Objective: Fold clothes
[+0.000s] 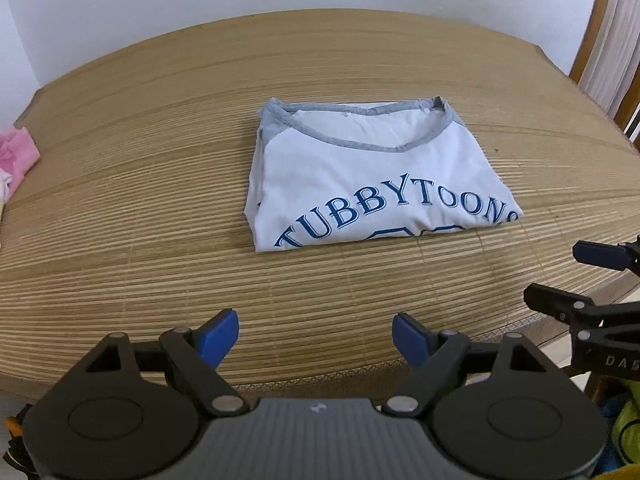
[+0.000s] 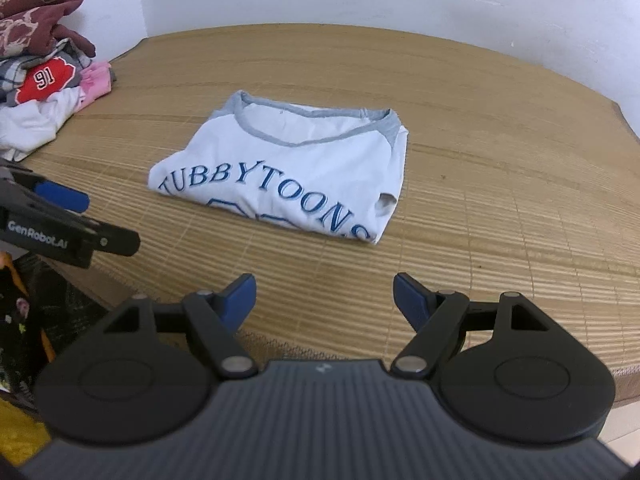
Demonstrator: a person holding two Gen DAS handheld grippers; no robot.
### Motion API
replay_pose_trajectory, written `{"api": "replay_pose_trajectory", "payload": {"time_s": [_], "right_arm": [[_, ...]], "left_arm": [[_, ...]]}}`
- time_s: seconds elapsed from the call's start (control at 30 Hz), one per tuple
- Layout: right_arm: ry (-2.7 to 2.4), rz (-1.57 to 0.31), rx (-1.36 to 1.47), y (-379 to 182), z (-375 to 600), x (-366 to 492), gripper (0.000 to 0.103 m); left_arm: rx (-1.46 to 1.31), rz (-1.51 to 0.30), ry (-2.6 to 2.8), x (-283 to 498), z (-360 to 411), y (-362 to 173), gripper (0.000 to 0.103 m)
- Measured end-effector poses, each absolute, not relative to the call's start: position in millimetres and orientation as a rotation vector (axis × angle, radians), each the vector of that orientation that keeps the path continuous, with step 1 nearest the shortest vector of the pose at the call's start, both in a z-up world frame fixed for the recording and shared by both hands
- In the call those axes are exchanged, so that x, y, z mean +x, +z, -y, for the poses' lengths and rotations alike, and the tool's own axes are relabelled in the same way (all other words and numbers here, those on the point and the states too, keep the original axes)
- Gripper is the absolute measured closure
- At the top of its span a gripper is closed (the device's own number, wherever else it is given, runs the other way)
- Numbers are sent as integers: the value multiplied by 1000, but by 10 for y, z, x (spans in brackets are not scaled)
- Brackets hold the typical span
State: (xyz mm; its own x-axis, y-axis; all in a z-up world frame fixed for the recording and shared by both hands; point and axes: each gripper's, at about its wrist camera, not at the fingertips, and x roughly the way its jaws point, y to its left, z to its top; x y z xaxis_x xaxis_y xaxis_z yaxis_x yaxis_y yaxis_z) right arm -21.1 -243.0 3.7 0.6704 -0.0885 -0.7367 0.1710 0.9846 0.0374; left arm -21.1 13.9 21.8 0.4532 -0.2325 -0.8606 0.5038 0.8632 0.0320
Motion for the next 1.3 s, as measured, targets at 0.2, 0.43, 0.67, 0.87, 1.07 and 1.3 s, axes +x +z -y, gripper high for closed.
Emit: {"api": "replay_pose_trajectory", "payload": {"time_s": [0.2,0.43,0.67,0.87,1.07,1.3], "right_arm": [[-218,-844,186,-112,2597,-15,26],[-221,-882,200,-244,2743,291,26],[-173,-886,213,-328,2733,535,38],[-163,-888,177,-311,2740,747,43],[-161,-888,179,-301,2879,1040,43],[-167,-879,173,-307,3190,1621,43]], "left_arm": [[299,-1031,-436,1,-79,33,17],[333,-1069,-462,382,-77,-185,17],[287,-1042,-609,693,-63,-197,28],[329,-1013,-635,852,113,-179,36],[335,-995,-606,1160,311,-172,36],[338,-984,-555,1753,727,-154,36]]}}
